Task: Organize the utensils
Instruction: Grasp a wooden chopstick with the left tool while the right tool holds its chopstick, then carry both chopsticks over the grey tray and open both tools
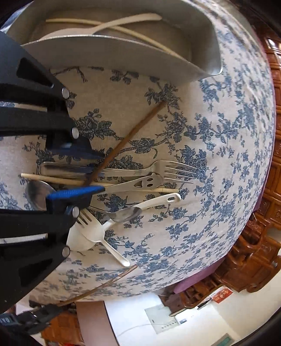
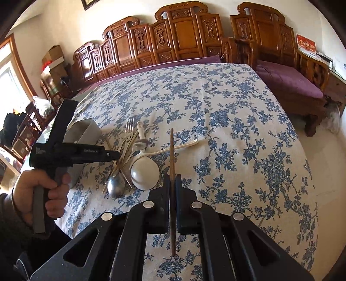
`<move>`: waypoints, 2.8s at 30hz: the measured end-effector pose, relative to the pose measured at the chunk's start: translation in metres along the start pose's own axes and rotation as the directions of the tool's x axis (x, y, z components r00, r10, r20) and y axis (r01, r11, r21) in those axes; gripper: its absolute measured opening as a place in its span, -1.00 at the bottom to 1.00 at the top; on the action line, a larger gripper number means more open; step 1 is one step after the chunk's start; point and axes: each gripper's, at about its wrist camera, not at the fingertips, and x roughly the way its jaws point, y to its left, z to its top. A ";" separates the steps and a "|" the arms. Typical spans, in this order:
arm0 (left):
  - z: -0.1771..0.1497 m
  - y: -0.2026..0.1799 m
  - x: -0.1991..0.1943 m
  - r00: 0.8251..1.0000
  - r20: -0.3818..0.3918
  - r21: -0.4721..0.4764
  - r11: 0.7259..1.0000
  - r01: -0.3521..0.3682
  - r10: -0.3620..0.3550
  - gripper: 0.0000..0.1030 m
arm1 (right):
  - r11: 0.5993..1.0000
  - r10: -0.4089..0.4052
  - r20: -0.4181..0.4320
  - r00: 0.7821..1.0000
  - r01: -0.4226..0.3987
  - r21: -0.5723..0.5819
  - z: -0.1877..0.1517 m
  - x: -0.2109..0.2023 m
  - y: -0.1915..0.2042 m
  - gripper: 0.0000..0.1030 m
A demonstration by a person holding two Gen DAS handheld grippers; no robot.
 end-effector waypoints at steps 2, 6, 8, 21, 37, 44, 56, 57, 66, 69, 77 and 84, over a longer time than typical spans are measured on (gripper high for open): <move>0.002 0.000 0.001 1.000 -0.002 -0.006 1.000 -0.005 0.005 -0.58 | 1.000 0.005 0.002 1.000 -0.005 0.004 0.000 -0.001 0.001 -0.89; 0.005 -0.002 0.002 1.000 0.001 0.003 1.000 -0.020 0.020 -0.60 | 1.000 0.008 0.004 1.000 -0.008 0.000 0.000 -0.003 0.001 -0.89; 0.004 -0.003 0.001 1.000 0.003 0.005 1.000 -0.021 0.021 -0.64 | 1.000 0.010 0.005 1.000 -0.010 0.001 0.001 -0.004 0.002 -0.89; 0.001 -0.007 -0.012 0.999 0.037 0.036 0.999 -0.021 0.019 -0.92 | 1.000 0.015 0.002 1.000 -0.015 -0.017 0.000 -0.004 0.009 -0.89; -0.017 -0.014 -0.069 0.991 0.129 0.187 0.980 -0.069 0.045 -0.92 | 0.998 0.043 0.019 0.999 -0.042 -0.054 0.001 -0.010 0.028 -0.89; -0.022 0.003 -0.106 0.981 0.180 0.227 0.967 -0.117 0.076 -0.92 | 0.995 0.066 0.026 0.997 -0.063 -0.078 0.000 -0.015 0.044 -0.89; -0.007 0.050 -0.150 0.956 0.258 0.234 0.951 -0.204 0.141 -0.92 | 0.990 0.072 0.050 0.996 -0.066 -0.122 -0.004 -0.022 0.067 -0.89; -0.005 0.053 -0.150 0.954 0.260 0.234 0.949 -0.212 0.149 -0.92 | 0.990 0.071 0.051 0.996 -0.065 -0.123 -0.004 -0.022 0.068 -0.89; 0.001 0.085 -0.121 0.959 0.225 0.252 0.941 -0.227 0.171 -0.92 | 0.987 0.084 0.051 0.995 -0.076 -0.143 -0.003 -0.021 0.088 -0.89; 0.000 0.094 -0.110 0.959 0.221 0.266 0.935 -0.234 0.177 -0.92 | 0.984 0.083 0.059 0.995 -0.073 -0.160 0.002 -0.020 0.098 -0.89; 0.000 0.110 -0.097 0.963 0.223 0.285 0.935 -0.212 0.150 -0.92 | 0.983 0.099 0.067 0.993 -0.087 -0.162 0.019 -0.009 0.119 -0.89; -0.005 0.115 -0.086 0.968 0.209 0.309 0.929 -0.202 0.141 -0.92 | 0.979 0.120 0.065 0.991 -0.107 -0.176 0.035 0.009 0.144 -0.89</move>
